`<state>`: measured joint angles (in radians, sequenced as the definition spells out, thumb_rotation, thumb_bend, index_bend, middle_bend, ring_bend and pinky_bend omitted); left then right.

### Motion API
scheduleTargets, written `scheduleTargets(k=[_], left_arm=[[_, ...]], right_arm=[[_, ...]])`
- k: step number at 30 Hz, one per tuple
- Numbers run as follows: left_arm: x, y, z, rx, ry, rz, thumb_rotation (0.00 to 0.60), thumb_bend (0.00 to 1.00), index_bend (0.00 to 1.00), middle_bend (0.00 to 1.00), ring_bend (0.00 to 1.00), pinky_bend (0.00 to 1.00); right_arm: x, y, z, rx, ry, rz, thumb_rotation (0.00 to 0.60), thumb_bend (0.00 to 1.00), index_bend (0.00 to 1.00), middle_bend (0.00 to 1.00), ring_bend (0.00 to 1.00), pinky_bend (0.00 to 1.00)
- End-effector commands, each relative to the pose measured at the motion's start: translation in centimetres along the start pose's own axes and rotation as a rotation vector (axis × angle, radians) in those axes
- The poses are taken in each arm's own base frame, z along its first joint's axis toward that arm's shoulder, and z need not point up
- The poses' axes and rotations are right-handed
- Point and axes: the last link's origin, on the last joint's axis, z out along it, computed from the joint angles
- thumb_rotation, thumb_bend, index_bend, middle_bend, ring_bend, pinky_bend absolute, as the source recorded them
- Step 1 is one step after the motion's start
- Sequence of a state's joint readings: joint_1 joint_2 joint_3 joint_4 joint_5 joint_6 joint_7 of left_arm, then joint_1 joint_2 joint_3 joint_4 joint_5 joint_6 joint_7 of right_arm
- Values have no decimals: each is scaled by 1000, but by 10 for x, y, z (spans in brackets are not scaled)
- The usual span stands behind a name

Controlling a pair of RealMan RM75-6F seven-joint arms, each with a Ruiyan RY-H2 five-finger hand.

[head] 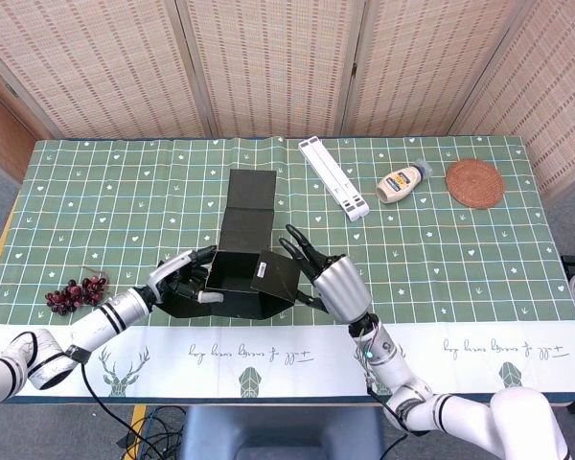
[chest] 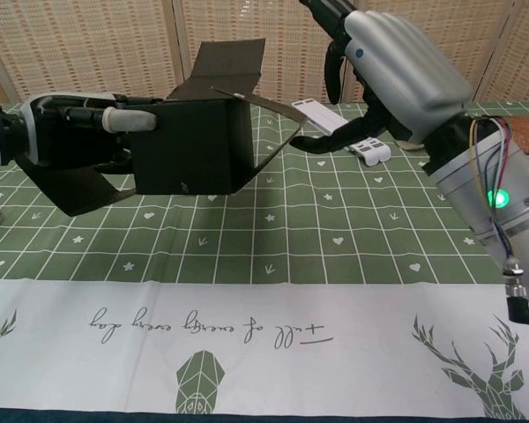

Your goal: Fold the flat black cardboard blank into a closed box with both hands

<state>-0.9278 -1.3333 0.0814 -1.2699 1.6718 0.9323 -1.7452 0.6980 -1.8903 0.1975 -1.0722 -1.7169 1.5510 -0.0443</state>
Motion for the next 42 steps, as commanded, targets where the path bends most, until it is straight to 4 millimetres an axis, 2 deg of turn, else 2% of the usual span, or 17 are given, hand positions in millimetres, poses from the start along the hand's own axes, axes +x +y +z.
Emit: scheduleTargets(k=[1,8,17,22,24,36,42], left_arm=[[-2,-3,2,-1,-11,58,600,76,193,255,670,886],[-10,-8,9,-13,-21,108,600,76,194,255,672,885],[-21,-22,19,-22,-18,181,600,76,194,255,670,885],[-30,-36,24,-43,-2,307,600,76,194,255,663,885],[-33,-42,26,-49,3,341,600,76,194,255,664,885],[-52,-76,39,-32,-16,495,600,76,191,255,657,884],[-54,-83,42,-33,-19,560,600,76,172,254,659,884]], right_arm=[[4,0,4,28,-20,-33,600,102,0,0,639,1000],[6,-1,8,66,-83,-83,600,101,0,0,639,1000],[-11,-11,4,126,-205,-111,600,108,0,20,640,1000],[-19,-12,3,162,-255,-135,600,213,0,84,653,1000],[-22,-12,3,178,-276,-149,600,226,0,113,664,1000],[-43,-15,-17,294,-400,-239,600,229,0,147,684,1000],[-49,-14,-23,318,-429,-249,600,230,0,168,692,1000]])
